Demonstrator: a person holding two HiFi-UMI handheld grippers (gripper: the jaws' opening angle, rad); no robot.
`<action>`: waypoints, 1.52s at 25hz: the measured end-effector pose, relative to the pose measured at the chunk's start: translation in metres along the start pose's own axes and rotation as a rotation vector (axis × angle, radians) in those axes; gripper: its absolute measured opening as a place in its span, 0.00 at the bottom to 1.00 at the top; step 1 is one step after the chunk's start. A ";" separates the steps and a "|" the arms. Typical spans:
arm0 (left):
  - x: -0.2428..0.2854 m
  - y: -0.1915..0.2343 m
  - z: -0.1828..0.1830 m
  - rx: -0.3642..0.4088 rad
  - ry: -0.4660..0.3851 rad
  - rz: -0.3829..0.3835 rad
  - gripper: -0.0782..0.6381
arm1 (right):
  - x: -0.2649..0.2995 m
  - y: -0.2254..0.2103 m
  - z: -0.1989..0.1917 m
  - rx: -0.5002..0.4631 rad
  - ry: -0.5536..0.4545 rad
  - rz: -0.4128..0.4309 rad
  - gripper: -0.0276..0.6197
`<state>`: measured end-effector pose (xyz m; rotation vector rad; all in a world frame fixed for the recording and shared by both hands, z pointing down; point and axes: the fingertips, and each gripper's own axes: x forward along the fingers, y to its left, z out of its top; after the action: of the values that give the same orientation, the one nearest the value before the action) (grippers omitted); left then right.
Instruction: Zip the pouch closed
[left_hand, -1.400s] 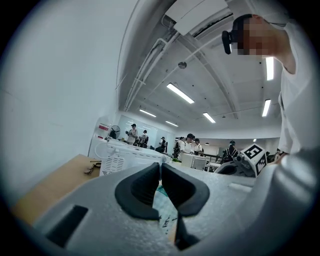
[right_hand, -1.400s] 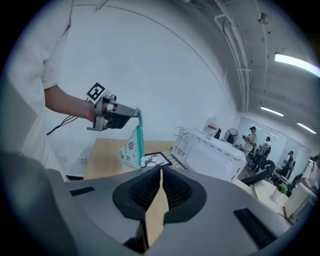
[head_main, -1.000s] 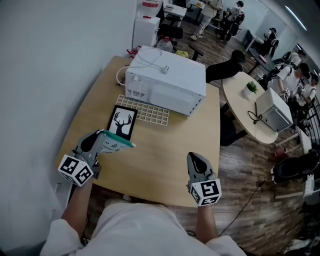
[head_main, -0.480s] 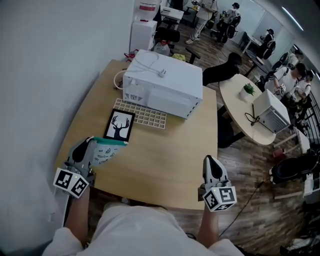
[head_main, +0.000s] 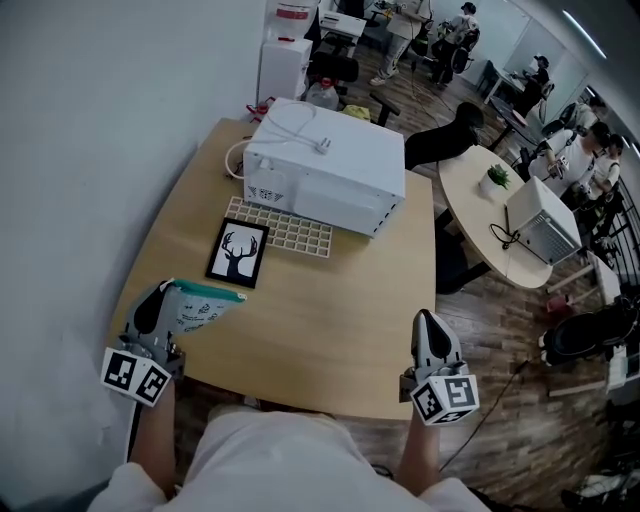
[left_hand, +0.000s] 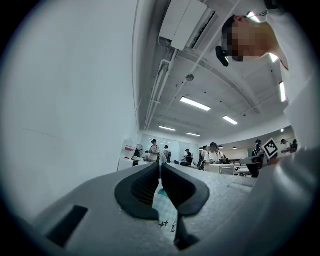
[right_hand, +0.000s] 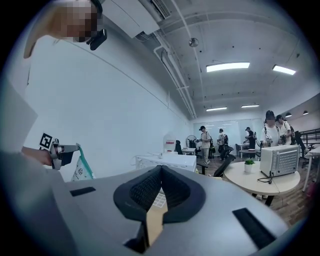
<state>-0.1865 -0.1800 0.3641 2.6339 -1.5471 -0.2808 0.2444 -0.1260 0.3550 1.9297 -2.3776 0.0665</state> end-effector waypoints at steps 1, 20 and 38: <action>0.000 -0.001 0.000 0.004 0.000 -0.001 0.14 | 0.001 0.000 0.000 0.001 -0.001 0.000 0.04; 0.001 -0.002 0.004 0.016 0.000 -0.057 0.14 | 0.008 0.045 0.002 -0.058 0.037 0.044 0.04; -0.010 0.004 0.000 -0.002 0.008 -0.126 0.14 | -0.001 0.080 -0.002 -0.088 0.064 0.039 0.04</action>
<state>-0.1941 -0.1733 0.3662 2.7322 -1.3793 -0.2795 0.1660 -0.1086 0.3579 1.8158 -2.3360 0.0257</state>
